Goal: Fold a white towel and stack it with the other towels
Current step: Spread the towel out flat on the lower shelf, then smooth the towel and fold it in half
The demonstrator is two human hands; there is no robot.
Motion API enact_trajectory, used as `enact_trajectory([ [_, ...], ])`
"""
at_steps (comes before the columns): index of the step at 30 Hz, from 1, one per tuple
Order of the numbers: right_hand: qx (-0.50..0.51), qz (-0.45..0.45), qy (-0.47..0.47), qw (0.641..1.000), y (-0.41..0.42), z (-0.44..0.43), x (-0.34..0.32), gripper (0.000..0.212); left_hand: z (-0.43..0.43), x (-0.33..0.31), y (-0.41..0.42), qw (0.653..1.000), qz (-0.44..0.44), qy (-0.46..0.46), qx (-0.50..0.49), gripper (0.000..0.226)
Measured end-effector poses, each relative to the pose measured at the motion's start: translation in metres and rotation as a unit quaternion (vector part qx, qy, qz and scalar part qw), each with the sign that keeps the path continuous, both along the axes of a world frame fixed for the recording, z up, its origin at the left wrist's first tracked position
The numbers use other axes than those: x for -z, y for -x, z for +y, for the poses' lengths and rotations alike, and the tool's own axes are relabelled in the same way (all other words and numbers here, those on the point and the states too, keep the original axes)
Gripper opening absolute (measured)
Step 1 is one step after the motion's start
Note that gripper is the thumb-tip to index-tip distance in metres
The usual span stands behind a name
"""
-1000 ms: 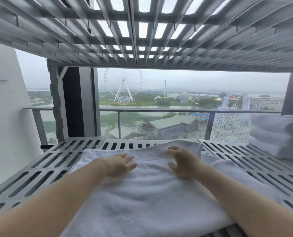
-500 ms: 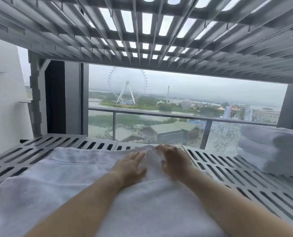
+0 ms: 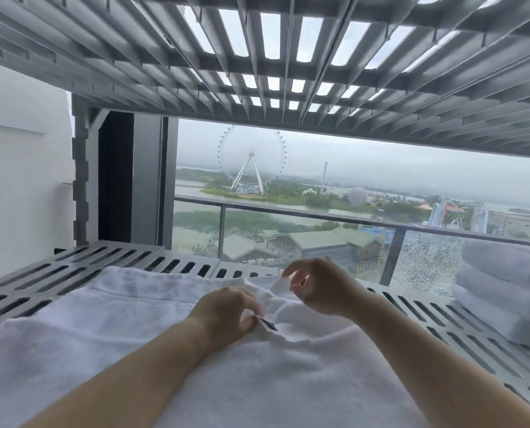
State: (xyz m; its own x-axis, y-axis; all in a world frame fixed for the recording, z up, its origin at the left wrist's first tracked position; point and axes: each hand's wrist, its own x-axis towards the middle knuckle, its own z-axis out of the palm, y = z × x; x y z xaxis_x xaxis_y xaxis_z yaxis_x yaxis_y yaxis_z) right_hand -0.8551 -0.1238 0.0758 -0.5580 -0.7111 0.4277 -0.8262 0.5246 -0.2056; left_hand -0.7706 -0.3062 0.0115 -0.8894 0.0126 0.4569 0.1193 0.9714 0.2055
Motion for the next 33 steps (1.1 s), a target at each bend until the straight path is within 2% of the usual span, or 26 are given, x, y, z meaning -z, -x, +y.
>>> enact_trajectory([
  [7,0.004,0.016,-0.032,0.999,0.013,-0.010,0.034,0.026,-0.003,0.000,0.002,0.999,-0.018,-0.041,0.011,0.025],
  [13,0.034,0.003,-0.014,0.999,0.013,-0.015,0.041,0.019,-0.001,0.002,0.001,0.999,-0.033,-0.012,0.010,0.031],
  [17,0.065,0.004,0.015,0.998,0.010,-0.018,0.039,0.020,0.000,0.003,0.002,0.993,-0.116,-0.002,0.019,0.052],
  [20,0.076,0.000,0.029,0.997,0.012,-0.016,0.038,0.020,0.001,0.004,0.001,0.987,-0.157,0.007,0.024,0.051],
  [26,0.096,0.044,0.021,0.994,0.015,-0.013,0.042,0.027,0.001,0.005,0.002,0.986,-0.162,0.013,0.023,0.051],
  [29,0.125,0.080,0.008,0.989,0.021,-0.011,0.044,0.020,0.000,0.005,0.002,0.987,-0.158,0.012,0.027,0.050],
  [33,0.180,0.108,0.062,0.976,0.029,-0.002,0.038,0.019,0.002,0.005,0.002,0.987,-0.155,0.007,0.028,0.050],
])
